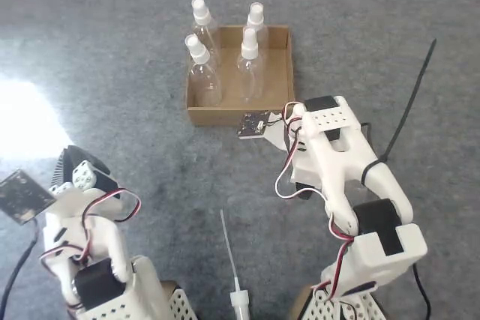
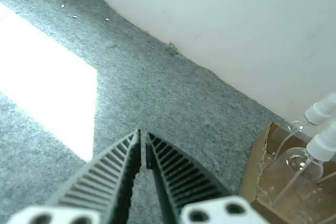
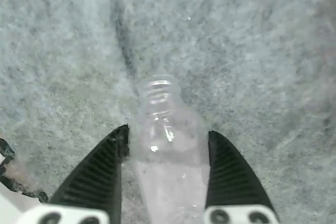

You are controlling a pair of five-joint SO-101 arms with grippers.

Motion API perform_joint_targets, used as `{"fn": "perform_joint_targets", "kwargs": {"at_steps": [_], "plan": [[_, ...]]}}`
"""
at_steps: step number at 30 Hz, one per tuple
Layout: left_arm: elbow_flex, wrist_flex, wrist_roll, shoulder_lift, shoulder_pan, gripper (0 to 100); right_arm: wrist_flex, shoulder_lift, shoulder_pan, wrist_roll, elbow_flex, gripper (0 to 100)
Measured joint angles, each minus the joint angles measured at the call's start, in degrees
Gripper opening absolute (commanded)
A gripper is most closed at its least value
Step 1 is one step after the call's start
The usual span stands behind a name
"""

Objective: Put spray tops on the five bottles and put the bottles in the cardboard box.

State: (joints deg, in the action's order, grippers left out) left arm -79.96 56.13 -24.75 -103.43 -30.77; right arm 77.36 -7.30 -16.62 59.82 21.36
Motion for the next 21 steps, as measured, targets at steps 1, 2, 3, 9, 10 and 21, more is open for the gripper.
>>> {"fn": "perform_joint_targets", "kwargs": {"at_steps": [1,2,3,9,10,21], "plan": [[0.00,0.00,0.00,0.00,0.00,1,0.00,0.00,0.00,-0.09,0.00,3.3],[0.00,0.00,0.00,0.00,0.00,1,0.00,0.00,0.00,-0.18,0.00,3.3],[0.00,0.00,0.00,0.00,0.00,1,0.00,0.00,0.00,-0.79,0.00,3.2],[0.00,0.00,0.00,0.00,0.00,1,1.76,0.00,-0.09,-9.85,-3.69,3.1],[0.00,0.00,0.00,0.00,0.00,1,2.73,0.00,-0.09,-11.16,-4.57,3.1],[0.00,0.00,0.00,0.00,0.18,1,13.98,7.12,-5.27,-23.03,-8.44,3.1]]}}
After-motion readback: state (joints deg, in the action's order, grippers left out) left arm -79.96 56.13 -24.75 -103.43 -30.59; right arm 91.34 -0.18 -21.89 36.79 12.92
